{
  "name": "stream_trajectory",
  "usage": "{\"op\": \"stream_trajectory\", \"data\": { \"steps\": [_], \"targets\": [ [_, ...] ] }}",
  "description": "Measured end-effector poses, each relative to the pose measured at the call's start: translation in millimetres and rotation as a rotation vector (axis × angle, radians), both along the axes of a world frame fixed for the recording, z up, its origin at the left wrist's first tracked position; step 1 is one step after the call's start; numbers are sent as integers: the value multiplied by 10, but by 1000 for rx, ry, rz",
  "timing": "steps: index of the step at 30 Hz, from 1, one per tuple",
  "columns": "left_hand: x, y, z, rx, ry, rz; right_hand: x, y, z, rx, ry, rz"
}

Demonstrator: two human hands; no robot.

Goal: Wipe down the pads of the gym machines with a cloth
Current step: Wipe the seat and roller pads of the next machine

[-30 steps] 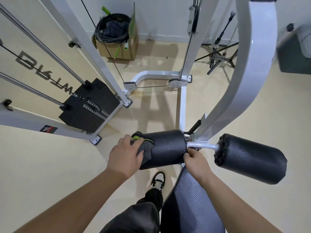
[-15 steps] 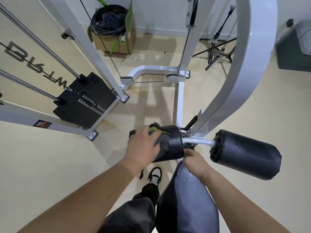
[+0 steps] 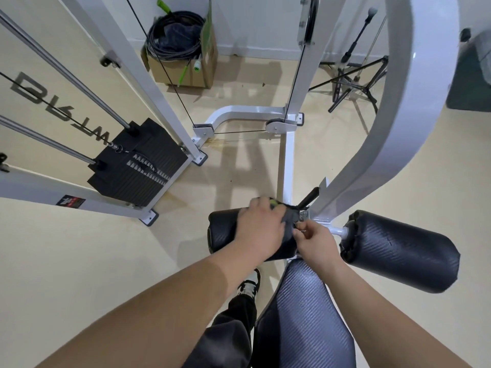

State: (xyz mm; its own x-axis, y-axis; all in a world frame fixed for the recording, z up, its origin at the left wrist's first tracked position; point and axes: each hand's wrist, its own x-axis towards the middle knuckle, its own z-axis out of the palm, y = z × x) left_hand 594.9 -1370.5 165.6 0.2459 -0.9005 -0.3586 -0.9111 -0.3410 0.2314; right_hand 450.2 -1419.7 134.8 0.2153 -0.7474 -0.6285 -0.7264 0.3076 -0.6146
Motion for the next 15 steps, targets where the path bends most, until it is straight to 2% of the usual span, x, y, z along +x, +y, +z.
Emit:
{"op": "stream_trajectory", "data": {
  "steps": [3, 6, 12, 15],
  "targets": [
    [-60, -308, -38, 97, 62, -33, -2, -4, -8, 15, 1, -13],
    [148, -80, -2, 101, 87, -29, -56, 43, -5, 73, -38, -42],
    [835, 563, 2, 114, -51, 298, -160, 130, 55, 179, -57, -68],
    [537, 270, 23, 125, -54, 301, -134, 99, 69, 222, 2, 51]
  ]
}}
